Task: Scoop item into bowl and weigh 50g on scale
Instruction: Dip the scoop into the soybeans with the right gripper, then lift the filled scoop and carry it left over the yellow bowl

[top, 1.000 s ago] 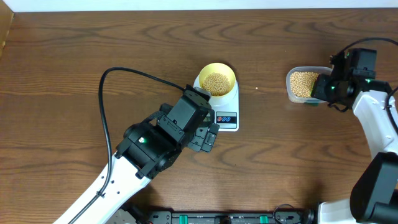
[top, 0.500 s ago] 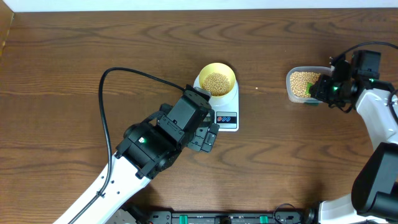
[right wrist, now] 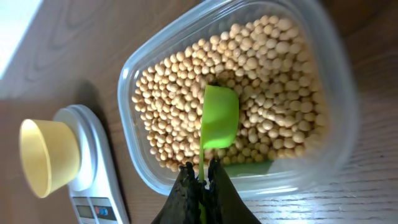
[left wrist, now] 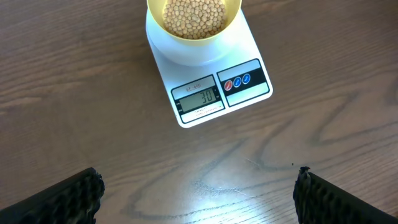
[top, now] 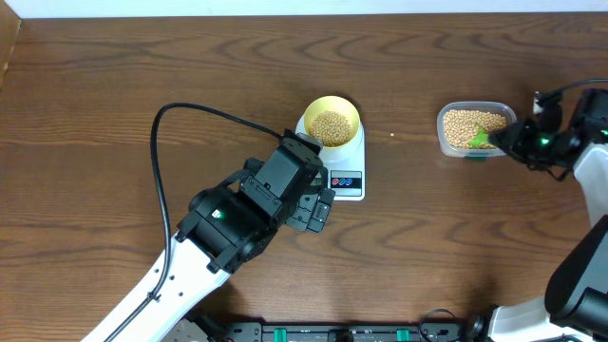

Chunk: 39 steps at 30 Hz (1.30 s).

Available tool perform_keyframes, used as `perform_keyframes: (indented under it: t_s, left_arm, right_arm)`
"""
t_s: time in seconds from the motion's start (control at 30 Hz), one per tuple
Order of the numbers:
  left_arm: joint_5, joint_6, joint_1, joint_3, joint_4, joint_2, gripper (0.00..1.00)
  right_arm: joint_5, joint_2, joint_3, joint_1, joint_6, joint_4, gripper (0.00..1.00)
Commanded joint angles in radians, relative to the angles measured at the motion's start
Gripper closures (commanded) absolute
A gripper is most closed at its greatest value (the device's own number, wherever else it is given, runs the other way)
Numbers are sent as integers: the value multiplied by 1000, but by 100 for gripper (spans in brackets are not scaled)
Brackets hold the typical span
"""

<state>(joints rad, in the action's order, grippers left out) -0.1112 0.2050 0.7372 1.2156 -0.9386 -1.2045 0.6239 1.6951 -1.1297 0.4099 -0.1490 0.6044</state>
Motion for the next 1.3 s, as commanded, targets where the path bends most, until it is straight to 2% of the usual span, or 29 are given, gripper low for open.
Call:
perform_keyframes:
  t_s: [0.0,0.87,1.27]
  left_arm:
    - [-10,-13,-3,11,-3,-2,0]
    - [-10,-13,-3,11,-3,-2,0]
    - [-10,-13,-3,11,-3,-2,0]
  right_arm:
    - [102,7,5,39,17,1,99]
    - [550,7,5,184,5,-45,99]
    - [769,7,5,157,-71,-125,99]
